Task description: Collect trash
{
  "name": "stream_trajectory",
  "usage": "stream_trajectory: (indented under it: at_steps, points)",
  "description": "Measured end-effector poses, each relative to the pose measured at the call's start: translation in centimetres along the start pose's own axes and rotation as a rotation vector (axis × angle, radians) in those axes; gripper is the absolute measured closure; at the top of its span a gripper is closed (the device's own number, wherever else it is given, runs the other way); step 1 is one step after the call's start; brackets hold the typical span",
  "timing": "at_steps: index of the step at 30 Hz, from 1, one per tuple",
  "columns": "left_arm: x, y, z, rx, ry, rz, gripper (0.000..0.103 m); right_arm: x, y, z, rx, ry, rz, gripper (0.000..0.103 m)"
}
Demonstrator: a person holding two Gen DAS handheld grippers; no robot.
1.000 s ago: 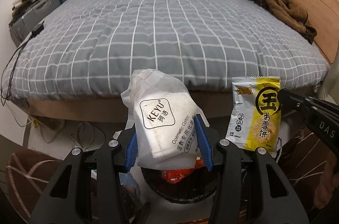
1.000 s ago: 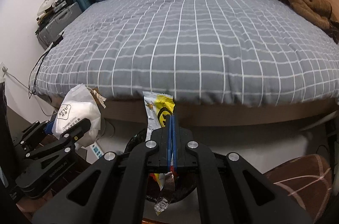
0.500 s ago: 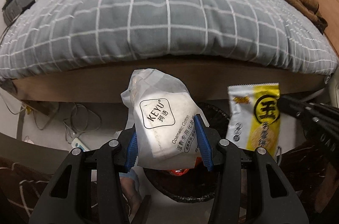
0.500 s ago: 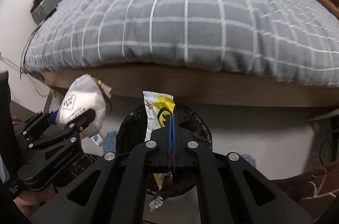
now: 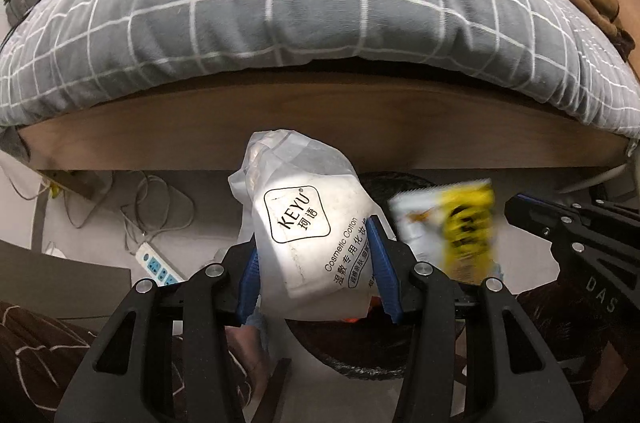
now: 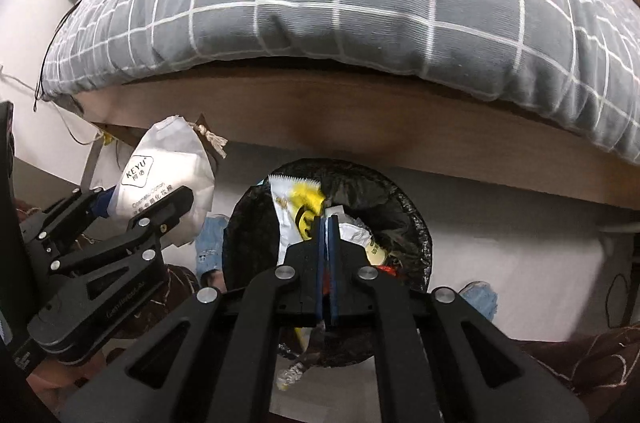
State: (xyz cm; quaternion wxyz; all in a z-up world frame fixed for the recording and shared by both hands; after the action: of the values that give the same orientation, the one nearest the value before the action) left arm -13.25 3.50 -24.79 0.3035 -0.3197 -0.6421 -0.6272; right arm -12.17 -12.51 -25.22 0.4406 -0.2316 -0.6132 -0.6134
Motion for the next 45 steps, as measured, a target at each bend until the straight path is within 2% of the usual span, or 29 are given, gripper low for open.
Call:
stream_trajectory:
  at_steps: [2,7,11,13,20,25,27,29,33,35,38,45]
  points:
    - [0.1,-0.1,0.0,0.001,0.0,-0.001,0.056,-0.1,-0.1,0.0,-0.004,-0.001,-0.005,0.067]
    - [-0.2,0.0,-0.6,-0.011,-0.023,0.007,0.056,0.6,-0.4,-1.5,-0.009,-0.052,-0.043,0.036]
    - [-0.7,0.0,-1.5,-0.017,-0.037,0.017,0.056,1.3,-0.4,-3.2,-0.028,-0.091,-0.066,0.02]
    - [-0.9,-0.1,-2.3,-0.028,-0.049,0.025,0.056,1.5,-0.5,-4.3,-0.043,-0.109,-0.077,0.017]
    - [-1.1,-0.3,-5.2,-0.076,-0.098,0.039,0.056,2.6,-0.9,-8.2,-0.104,-0.168,-0.092,0.017]
    - [-1.4,-0.6,-6.4,-0.103,-0.119,0.054,0.056,3.0,-1.1,-9.1,-0.12,-0.182,-0.101,0.016]
    - [-1.5,-0.8,-6.4,-0.104,-0.117,0.056,0.051,3.1,-1.1,-9.1,-0.12,-0.184,-0.102,0.016]
    - [-1.6,-0.9,-6.3,-0.118,-0.101,0.046,0.039,3.5,-0.8,-8.9,-0.117,-0.18,-0.104,0.016]
    - [-1.4,-0.9,-6.3,-0.149,-0.079,0.021,0.024,4.0,-0.4,-8.4,-0.1,-0.179,-0.11,0.015]
    - [-0.6,-0.6,-6.9,-0.166,-0.049,0.003,0.012,4.4,-0.1,-8.2,-0.097,-0.174,-0.122,0.015]
    - [0.5,0.2,-6.1,-0.142,-0.026,-0.031,0.006,5.4,0.7,-7.4,-0.078,-0.175,-0.167,0.01]
    - [4.5,3.1,-4.6,-0.086,0.031,-0.109,0.006,8.7,2.3,-5.4,-0.018,-0.2,-0.248,0.008]
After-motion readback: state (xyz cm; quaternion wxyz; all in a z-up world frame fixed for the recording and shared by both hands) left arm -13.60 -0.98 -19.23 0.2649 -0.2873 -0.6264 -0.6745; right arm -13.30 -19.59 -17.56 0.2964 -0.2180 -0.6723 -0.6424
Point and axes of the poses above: each gripper's, at about its wrist camera, not at the fingertips, and x roughly against the way its jaws point, z to its left, y to its top, the point moved 4 cm from there along -x, roughly the way its jaws point, and after that the axes turned 14 degrees about -z, right-handed, at the moved point
